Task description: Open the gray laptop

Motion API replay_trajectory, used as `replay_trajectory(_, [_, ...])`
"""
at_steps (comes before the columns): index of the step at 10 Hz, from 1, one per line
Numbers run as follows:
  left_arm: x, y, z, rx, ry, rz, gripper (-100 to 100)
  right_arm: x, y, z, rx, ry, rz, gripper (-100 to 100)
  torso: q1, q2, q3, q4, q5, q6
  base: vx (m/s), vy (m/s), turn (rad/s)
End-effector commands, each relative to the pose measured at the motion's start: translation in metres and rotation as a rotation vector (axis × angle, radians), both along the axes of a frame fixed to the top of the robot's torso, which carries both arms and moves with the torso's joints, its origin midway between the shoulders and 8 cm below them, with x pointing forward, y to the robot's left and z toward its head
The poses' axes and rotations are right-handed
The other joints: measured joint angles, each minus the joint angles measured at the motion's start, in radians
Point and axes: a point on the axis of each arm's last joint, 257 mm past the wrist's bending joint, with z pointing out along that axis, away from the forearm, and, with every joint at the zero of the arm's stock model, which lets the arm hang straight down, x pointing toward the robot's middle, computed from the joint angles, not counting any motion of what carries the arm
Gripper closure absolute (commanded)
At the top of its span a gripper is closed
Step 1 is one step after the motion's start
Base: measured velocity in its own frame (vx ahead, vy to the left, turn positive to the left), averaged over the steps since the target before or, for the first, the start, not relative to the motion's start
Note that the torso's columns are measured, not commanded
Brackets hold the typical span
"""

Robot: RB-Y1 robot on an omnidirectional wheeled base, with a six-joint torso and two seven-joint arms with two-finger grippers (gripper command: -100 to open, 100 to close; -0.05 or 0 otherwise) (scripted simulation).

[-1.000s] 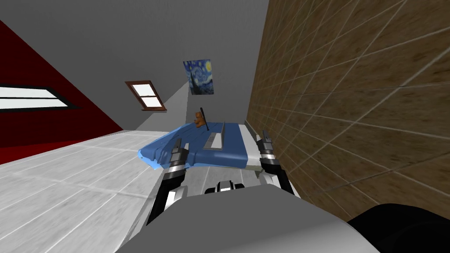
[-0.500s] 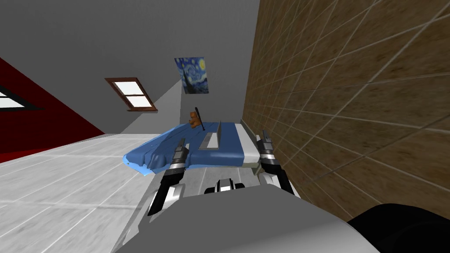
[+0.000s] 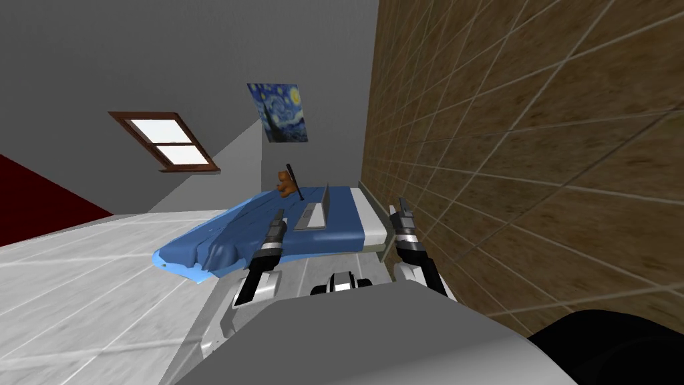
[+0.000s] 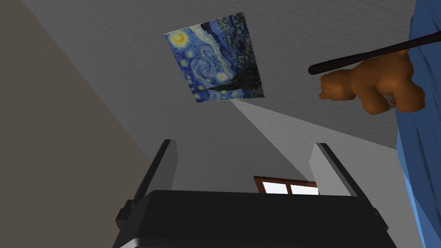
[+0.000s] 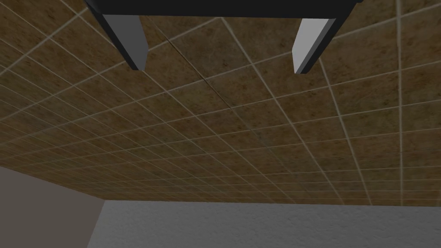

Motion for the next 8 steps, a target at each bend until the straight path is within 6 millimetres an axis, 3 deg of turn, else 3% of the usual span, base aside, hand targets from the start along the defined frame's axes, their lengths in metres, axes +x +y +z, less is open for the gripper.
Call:
replay_trajectory(1, [0.012,0.013,-0.016,0.027,0.05,0.041,-100,0.0,0.0,0.0,0.0,0.0,0.0,0,0.0,0.0,0.0,0.0,0.0,-0.001,-0.006,-0.04,-0.124])
replay_trajectory(8, [0.049,0.049,-0.053,0.077,0.18,0.148,-100,0.0,0.0,0.0,0.0,0.0,0.0,0,0.0,0.0,0.0,0.0,0.0,0.0,-0.001,-0.035,-0.17])
